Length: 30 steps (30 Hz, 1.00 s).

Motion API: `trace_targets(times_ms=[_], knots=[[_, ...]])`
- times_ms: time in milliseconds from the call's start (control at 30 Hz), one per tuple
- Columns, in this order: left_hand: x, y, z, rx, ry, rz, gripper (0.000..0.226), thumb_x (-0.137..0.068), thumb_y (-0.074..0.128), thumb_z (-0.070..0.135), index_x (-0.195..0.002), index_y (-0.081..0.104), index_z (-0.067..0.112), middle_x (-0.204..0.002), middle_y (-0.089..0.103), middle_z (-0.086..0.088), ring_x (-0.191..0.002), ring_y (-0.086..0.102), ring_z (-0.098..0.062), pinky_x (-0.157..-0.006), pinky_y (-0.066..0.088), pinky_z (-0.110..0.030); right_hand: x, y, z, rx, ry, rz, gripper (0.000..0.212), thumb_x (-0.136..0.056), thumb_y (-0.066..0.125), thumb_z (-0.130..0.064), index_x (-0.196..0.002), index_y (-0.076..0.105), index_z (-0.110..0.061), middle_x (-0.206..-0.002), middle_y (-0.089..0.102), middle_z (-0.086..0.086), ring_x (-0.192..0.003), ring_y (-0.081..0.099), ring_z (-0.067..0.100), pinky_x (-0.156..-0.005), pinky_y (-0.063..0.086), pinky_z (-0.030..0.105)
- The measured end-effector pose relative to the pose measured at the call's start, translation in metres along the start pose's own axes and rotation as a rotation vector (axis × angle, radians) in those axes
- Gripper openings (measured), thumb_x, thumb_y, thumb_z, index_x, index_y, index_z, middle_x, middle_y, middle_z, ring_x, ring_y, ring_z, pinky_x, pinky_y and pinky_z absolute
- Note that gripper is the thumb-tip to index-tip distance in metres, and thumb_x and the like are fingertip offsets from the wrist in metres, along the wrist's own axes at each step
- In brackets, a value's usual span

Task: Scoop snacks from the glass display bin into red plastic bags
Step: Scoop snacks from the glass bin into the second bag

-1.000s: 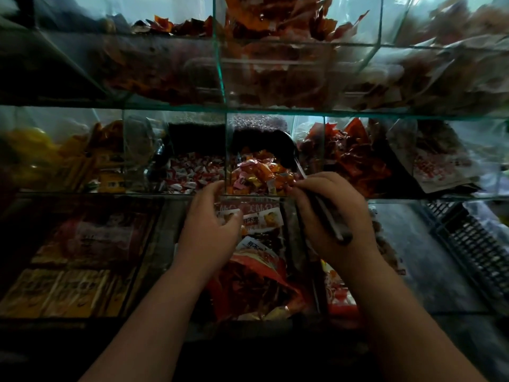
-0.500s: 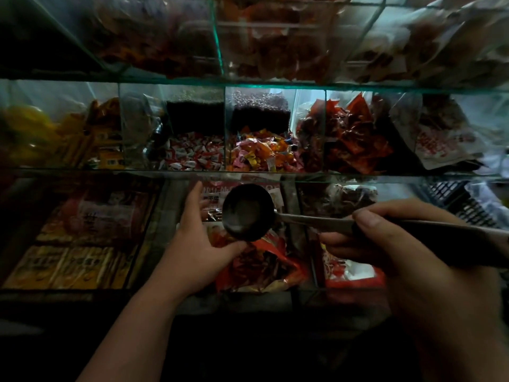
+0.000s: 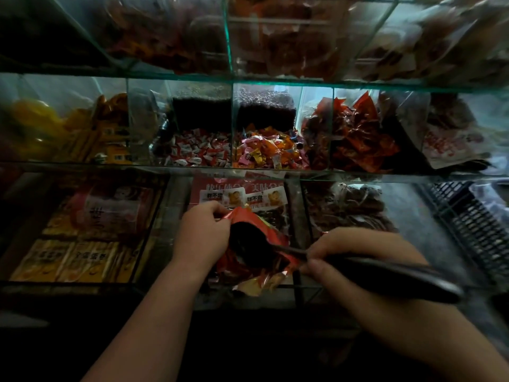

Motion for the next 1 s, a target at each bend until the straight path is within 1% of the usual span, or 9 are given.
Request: trace_targets(times_ms=[133, 233, 333, 433, 500, 600, 767, 900, 1000], knots=[[-0.009, 0.000, 0.007, -0.059, 0.059, 0.053, 0.027, -0.097, 0.062, 0.044, -0.079, 0.071, 0.026, -0.070, 0.065, 0.013, -0.066, 0.059, 0.000, -0.052, 0.040, -0.022, 0.000, 0.019, 0.020, 0.096, -0.095, -0.132, 0.022, -0.083, 0.072, -0.043, -0.095, 0.064, -0.059, -0.106, 0.062, -0.039, -0.099, 0.058, -0.022, -0.090, 0.039, -0.003], [-0.011, -0.001, 0.013, -0.096, 0.082, 0.070, 0.027, -0.096, 0.064, 0.046, -0.076, 0.070, 0.028, -0.065, 0.061, 0.016, -0.060, 0.056, 0.001, -0.054, 0.045, -0.021, -0.006, 0.029, 0.038, 0.082, -0.058, -0.165, 0.019, -0.092, 0.063, -0.042, -0.101, 0.059, -0.059, -0.110, 0.061, -0.034, -0.101, 0.062, -0.013, -0.087, 0.048, 0.006], [-0.002, 0.002, 0.016, -0.111, 0.066, 0.000, 0.019, -0.092, 0.066, 0.043, -0.106, 0.072, 0.033, -0.084, 0.069, 0.016, -0.068, 0.064, -0.001, -0.057, 0.051, -0.025, -0.012, 0.033, 0.053, 0.038, 0.031, -0.116, 0.015, -0.092, 0.060, -0.040, -0.105, 0.065, -0.045, -0.108, 0.063, -0.025, -0.100, 0.065, -0.003, -0.083, 0.056, 0.022], [0.021, 0.012, 0.005, -0.302, 0.011, -0.176, 0.073, -0.079, 0.067, 0.045, -0.144, 0.036, 0.036, -0.129, 0.053, 0.007, -0.114, 0.059, -0.018, -0.089, 0.055, -0.043, -0.025, 0.040, 0.062, 0.040, 0.096, -0.077, 0.015, -0.091, 0.069, -0.027, -0.102, 0.071, -0.037, -0.104, 0.066, -0.023, -0.098, 0.064, -0.003, -0.086, 0.057, 0.026], [0.035, 0.011, -0.003, -0.347, -0.042, -0.206, 0.065, -0.075, 0.064, 0.045, -0.132, 0.035, 0.039, -0.114, 0.053, 0.010, -0.100, 0.058, -0.017, -0.080, 0.054, -0.041, -0.030, 0.044, 0.064, 0.023, 0.103, -0.093, 0.015, -0.091, 0.070, -0.021, -0.103, 0.074, -0.029, -0.105, 0.068, -0.019, -0.098, 0.065, 0.001, -0.087, 0.057, 0.030], [0.034, 0.003, -0.008, -0.263, -0.060, -0.080, 0.011, -0.090, 0.061, 0.035, -0.095, 0.050, 0.033, -0.079, 0.057, 0.015, -0.069, 0.054, -0.005, -0.057, 0.042, -0.031, -0.033, 0.046, 0.061, 0.056, 0.135, -0.123, 0.014, -0.090, 0.071, -0.024, -0.102, 0.074, -0.031, -0.103, 0.068, -0.019, -0.096, 0.064, 0.001, -0.086, 0.056, 0.029], [0.041, -0.001, -0.003, 0.219, -0.100, 0.011, 0.030, -0.101, 0.059, 0.029, -0.072, 0.056, 0.025, -0.059, 0.065, 0.007, -0.049, 0.063, -0.007, -0.037, 0.042, -0.018, -0.027, 0.055, 0.061, 0.207, 0.254, -0.288, 0.015, -0.087, 0.070, -0.028, -0.099, 0.071, -0.037, -0.101, 0.068, -0.017, -0.094, 0.064, 0.005, -0.083, 0.057, 0.033], [0.033, -0.006, -0.010, 0.080, -0.079, 0.039, 0.028, -0.097, 0.063, 0.025, -0.070, 0.055, 0.023, -0.064, 0.066, 0.003, -0.055, 0.061, -0.008, -0.045, 0.045, -0.029, -0.014, 0.056, 0.066, 0.190, 0.280, -0.022, 0.015, -0.083, 0.075, -0.024, -0.094, 0.073, -0.034, -0.094, 0.071, -0.017, -0.088, 0.066, 0.007, -0.077, 0.056, 0.030], [0.027, -0.012, -0.012, -0.218, -0.020, 0.059, 0.021, -0.088, 0.064, 0.020, -0.071, 0.053, 0.024, -0.081, 0.056, 0.004, -0.068, 0.054, -0.013, -0.055, 0.041, -0.034, -0.008, 0.076, 0.063, 0.179, 0.307, -0.020, 0.009, -0.082, 0.074, -0.023, -0.086, 0.071, -0.031, -0.083, 0.070, -0.014, -0.080, 0.066, 0.008, -0.070, 0.055, 0.030]])
Point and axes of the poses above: each hand's wrist, its own x-axis away from the middle knuckle, its own y-axis out of the palm, z = x × y, the point moved 3 cm from there along -x, towards the middle knuckle
